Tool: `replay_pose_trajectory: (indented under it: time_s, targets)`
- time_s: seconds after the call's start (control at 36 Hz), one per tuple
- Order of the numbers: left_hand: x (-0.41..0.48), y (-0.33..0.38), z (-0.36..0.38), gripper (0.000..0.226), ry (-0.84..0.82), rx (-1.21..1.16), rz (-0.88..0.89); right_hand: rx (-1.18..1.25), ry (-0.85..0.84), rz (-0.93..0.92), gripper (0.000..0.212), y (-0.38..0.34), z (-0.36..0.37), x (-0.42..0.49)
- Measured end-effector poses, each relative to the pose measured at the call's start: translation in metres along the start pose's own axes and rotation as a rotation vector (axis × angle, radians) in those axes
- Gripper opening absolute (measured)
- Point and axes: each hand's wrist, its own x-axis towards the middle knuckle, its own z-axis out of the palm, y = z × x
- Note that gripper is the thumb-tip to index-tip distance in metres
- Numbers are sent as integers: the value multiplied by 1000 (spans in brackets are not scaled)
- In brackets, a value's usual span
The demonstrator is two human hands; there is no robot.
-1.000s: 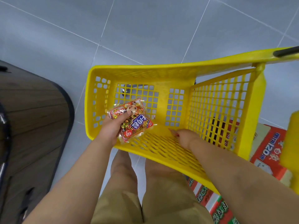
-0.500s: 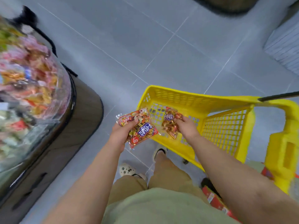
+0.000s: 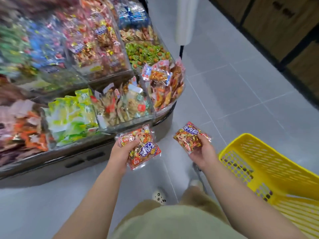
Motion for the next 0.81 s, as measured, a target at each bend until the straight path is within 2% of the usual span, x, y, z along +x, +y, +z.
replay_pose_trajectory:
  time_s: [0.31,0.58,0.72,0.81]
  targets:
    - [26,59,-93,36,256,-179,135,-198,-266,91,23,40,154,24]
    - [86,136,-114,38,322,-249,215,-341,-407,176,21,32,270,72]
    - [110,170,-115,36,335,-296,270,-348,-550,314,30,22,321,87]
    - [122,188,-118,49,338,-302,272,-363,-675,368,34,19,344,91]
